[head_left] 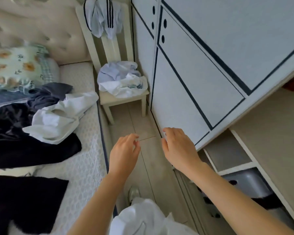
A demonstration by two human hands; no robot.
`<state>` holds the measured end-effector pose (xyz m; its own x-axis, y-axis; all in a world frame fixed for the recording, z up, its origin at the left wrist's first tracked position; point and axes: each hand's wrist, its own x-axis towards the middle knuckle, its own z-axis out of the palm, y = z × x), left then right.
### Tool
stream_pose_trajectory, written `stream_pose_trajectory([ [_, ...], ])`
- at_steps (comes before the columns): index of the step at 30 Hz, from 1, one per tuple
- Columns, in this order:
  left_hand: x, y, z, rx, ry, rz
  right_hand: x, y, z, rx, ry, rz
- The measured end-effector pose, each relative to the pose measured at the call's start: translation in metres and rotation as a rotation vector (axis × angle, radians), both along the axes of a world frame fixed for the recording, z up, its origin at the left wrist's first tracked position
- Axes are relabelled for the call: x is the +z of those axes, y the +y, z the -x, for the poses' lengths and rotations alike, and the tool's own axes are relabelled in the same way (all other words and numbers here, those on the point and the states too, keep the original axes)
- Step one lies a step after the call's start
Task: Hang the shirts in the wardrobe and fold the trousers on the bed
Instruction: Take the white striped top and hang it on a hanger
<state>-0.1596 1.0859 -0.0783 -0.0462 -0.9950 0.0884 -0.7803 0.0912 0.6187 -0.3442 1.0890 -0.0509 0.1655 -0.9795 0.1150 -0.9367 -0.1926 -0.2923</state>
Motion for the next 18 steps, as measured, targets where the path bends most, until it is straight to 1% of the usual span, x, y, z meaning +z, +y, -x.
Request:
stream_pose_trajectory([
  [4,-0.014,-0.038,-0.045,0.068,-0.019,-0.078,-0.015,-0.051,-0.036,0.025,0.004,-0.092],
  [7,-0.018,-0.077,-0.075,0.101,-0.046,-0.09,-0.022,-0.094,-0.063,0.046,-0.002,-0.151],
  [10,-0.023,-0.12,-0.098,0.142,-0.095,-0.089,-0.026,-0.136,-0.084,0.076,0.002,-0.166],
  [14,-0.027,-0.174,-0.111,0.162,-0.089,-0.066,-0.029,-0.19,-0.101,0.094,0.01,-0.185],
  [18,-0.025,-0.226,-0.108,0.177,-0.085,-0.059,-0.034,-0.248,-0.103,0.106,0.013,-0.209],
])
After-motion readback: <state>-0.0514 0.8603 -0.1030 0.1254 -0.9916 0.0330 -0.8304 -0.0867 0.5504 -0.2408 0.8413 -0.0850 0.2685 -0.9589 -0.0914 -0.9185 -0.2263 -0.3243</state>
